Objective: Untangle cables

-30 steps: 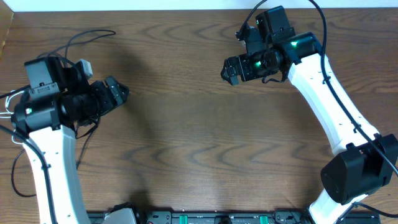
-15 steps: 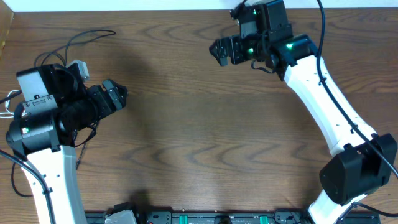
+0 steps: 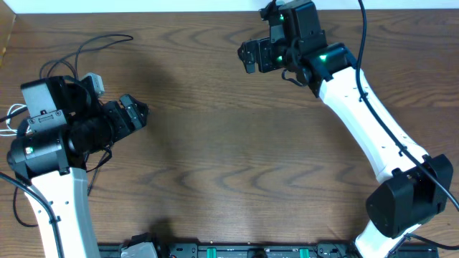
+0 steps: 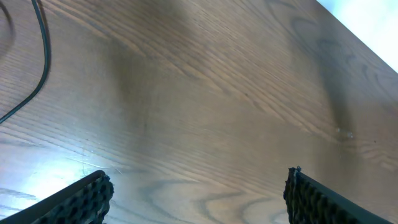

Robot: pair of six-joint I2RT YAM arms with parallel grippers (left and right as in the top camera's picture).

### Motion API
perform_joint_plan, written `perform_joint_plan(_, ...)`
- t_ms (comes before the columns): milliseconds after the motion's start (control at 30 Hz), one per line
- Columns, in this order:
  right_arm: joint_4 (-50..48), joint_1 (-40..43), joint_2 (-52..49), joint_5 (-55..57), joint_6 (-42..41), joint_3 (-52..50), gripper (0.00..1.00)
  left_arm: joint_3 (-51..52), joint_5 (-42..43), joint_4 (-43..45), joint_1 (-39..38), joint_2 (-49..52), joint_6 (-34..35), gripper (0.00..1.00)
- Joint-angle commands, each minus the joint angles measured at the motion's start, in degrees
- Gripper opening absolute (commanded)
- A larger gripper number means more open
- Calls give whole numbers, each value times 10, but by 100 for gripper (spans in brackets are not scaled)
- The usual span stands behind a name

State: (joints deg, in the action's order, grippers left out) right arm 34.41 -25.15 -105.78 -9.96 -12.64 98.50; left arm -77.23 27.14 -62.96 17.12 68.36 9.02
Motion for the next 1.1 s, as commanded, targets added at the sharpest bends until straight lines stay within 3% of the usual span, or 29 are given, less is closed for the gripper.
perform_joint_plan(0, -1, -5, 7, 19, -7, -3, 99, 3, 9, -2, -2, 1, 0, 90)
perform_joint_plan(1067, 72, -5, 7, 19, -6, -4, 99, 3, 7, 23, -2, 1, 26, 90)
